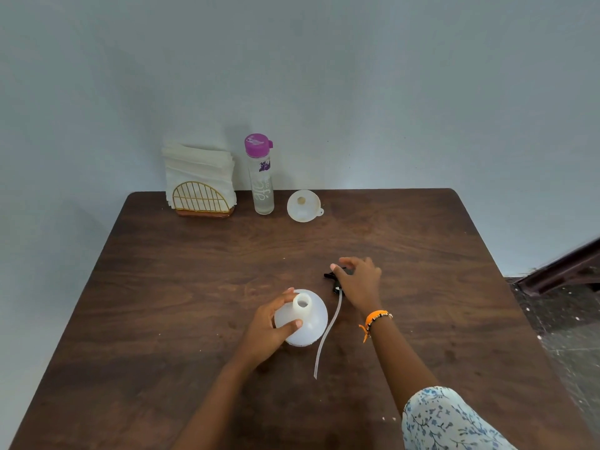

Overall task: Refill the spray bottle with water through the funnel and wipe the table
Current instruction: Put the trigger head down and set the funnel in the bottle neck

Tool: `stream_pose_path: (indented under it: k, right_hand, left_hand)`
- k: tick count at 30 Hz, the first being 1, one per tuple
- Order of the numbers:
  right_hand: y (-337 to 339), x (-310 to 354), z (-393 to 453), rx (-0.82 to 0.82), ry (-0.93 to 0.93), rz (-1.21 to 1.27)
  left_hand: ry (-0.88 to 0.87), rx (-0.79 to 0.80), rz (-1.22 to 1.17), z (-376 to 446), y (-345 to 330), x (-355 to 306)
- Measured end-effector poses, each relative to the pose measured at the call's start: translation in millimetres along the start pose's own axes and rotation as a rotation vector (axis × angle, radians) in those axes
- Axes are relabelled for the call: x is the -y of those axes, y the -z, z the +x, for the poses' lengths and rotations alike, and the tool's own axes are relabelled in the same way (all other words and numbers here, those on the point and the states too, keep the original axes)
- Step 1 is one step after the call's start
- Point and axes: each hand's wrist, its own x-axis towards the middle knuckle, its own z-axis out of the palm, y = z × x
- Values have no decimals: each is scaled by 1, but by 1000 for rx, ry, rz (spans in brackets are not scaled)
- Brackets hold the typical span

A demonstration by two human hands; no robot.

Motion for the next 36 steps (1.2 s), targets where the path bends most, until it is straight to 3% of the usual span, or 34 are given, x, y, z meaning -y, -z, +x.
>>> stream_pose_path:
  k: [8, 19, 30, 36]
  right_hand:
    - [-5, 63, 67, 65, 252, -25]
    - [-35, 81, 136, 198, 399, -360]
    - [-3, 63, 63, -184, 392, 117]
    - [30, 63, 6, -183, 272, 384]
  left_hand:
    - [-40, 4, -361, -4, 3, -23]
    - [21, -28, -337, 5, 7, -17]
    - [-93, -75, -327, -10, 8, -44]
    - [-88, -148, -222, -26, 4, -48]
